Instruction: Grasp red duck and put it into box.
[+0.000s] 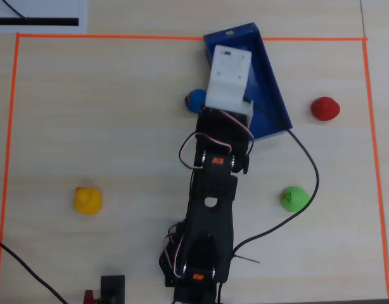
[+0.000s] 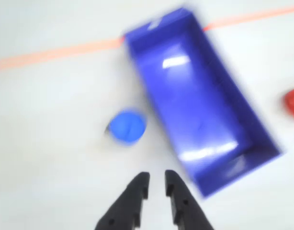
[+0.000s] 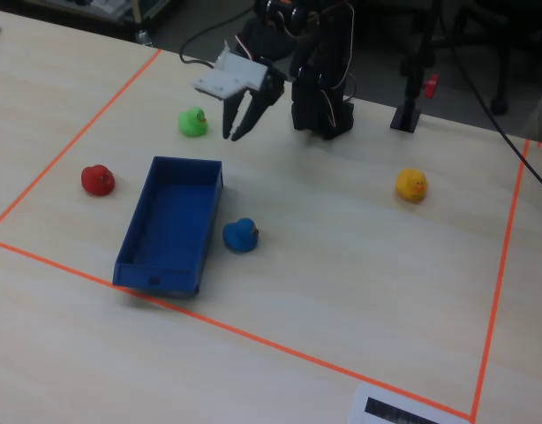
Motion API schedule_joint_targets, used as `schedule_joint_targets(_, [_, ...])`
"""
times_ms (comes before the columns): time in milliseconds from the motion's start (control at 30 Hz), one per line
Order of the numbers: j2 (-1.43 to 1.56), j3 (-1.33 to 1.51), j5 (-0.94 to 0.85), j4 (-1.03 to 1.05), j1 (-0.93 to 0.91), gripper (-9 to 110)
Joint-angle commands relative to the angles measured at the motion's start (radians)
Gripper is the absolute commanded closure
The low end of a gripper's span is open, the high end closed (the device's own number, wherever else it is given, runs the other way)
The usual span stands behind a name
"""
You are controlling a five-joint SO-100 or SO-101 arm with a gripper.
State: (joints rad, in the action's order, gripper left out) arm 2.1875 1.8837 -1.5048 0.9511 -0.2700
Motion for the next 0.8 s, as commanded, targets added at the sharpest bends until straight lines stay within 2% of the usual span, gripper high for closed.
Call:
schedule_joint_targets(0, [-0.129, -0.245, -0.012, -0.017, -0.123, 101])
schedule_joint_targets(400, [-0.456, -0.528, -0.178, 0.058, -0.419, 101])
schedule_joint_targets(633, [-0.641, -0.627, -0.224, 0.038, -0.523, 82])
schedule_joint_targets(767, [-0.776, -0.716, -0.224, 0.003, -0.561, 78])
